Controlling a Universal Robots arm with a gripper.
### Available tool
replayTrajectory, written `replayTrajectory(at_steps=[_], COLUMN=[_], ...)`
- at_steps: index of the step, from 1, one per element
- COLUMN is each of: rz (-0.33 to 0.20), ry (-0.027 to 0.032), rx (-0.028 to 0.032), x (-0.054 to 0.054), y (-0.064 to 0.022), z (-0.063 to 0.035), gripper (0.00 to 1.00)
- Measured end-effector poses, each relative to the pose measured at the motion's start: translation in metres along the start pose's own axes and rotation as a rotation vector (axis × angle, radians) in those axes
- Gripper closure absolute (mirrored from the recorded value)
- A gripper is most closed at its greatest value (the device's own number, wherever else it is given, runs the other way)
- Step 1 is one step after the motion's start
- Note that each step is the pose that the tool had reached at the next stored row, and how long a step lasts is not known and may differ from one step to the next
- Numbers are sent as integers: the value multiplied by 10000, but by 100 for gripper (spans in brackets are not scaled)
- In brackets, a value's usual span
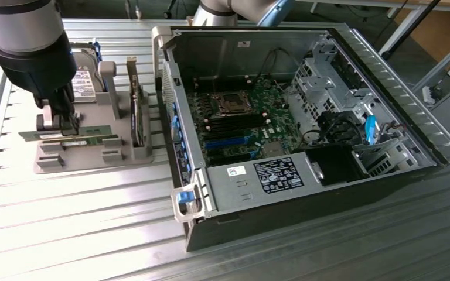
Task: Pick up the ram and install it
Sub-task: 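Pick up the ram and move it above insertion slot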
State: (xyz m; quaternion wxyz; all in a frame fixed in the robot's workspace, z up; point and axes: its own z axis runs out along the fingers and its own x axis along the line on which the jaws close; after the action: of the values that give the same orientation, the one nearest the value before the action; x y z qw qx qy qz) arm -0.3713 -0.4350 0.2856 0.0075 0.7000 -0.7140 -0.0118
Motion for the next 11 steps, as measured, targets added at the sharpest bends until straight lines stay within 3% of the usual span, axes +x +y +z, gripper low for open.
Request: replayTrajectory(at_steps=[11], rz=[0], ry=[0], rx=[0], x=[-1], y=[6], z=[-204], gripper=[88])
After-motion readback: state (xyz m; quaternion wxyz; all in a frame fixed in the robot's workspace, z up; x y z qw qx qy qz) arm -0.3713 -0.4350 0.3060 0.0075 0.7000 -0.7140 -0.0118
